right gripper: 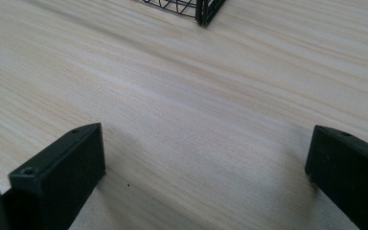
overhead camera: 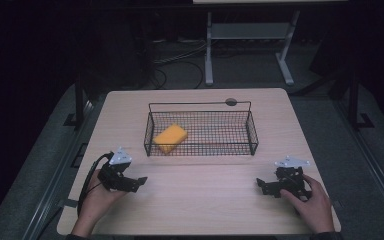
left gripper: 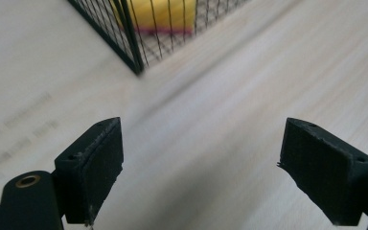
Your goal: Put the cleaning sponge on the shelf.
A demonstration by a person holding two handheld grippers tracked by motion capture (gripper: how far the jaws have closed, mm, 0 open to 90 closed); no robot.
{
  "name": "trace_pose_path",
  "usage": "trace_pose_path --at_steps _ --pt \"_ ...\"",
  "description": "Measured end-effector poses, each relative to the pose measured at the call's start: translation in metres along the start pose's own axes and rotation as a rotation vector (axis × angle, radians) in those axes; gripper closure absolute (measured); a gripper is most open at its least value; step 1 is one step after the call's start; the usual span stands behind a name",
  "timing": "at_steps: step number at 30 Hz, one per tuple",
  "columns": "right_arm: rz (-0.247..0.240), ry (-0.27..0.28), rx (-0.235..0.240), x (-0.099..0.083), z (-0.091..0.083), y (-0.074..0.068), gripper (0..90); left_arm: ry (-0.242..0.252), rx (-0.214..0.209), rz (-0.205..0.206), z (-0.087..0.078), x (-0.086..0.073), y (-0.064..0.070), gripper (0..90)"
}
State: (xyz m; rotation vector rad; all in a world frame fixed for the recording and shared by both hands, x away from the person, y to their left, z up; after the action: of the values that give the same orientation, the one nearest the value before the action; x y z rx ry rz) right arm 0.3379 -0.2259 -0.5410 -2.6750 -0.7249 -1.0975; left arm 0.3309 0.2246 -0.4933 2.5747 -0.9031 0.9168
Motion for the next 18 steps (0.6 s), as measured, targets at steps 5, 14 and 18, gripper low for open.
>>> trace_pose_path --at_steps 5,14,18 --pt "0.000 0.000 0.000 0.000 0.000 0.000 0.0 -0.025 -0.002 0.001 0.007 -0.015 0.005 14.2" --pt "0.000 0.000 0.000 0.000 0.000 0.000 0.0 -0.038 -0.003 -0.007 0.013 -0.035 0.007 14.1" --pt "0.001 0.000 0.000 0.000 0.000 0.000 0.0 -0.009 -0.006 -0.007 0.014 -0.036 0.006 13.1"
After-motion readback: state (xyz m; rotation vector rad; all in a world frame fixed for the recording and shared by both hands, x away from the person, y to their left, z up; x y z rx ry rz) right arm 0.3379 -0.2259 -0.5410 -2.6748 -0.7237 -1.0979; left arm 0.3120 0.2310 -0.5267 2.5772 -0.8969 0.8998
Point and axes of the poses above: each handheld gripper's, and its own axes: z roughly forward along the jaws, x roughly out of its top, y roughly to its right, the point moved 8 cm from there along z, roughly forward along the jaws, and after that the axes turned 5 degrees about -z, right-handed, at the moved point
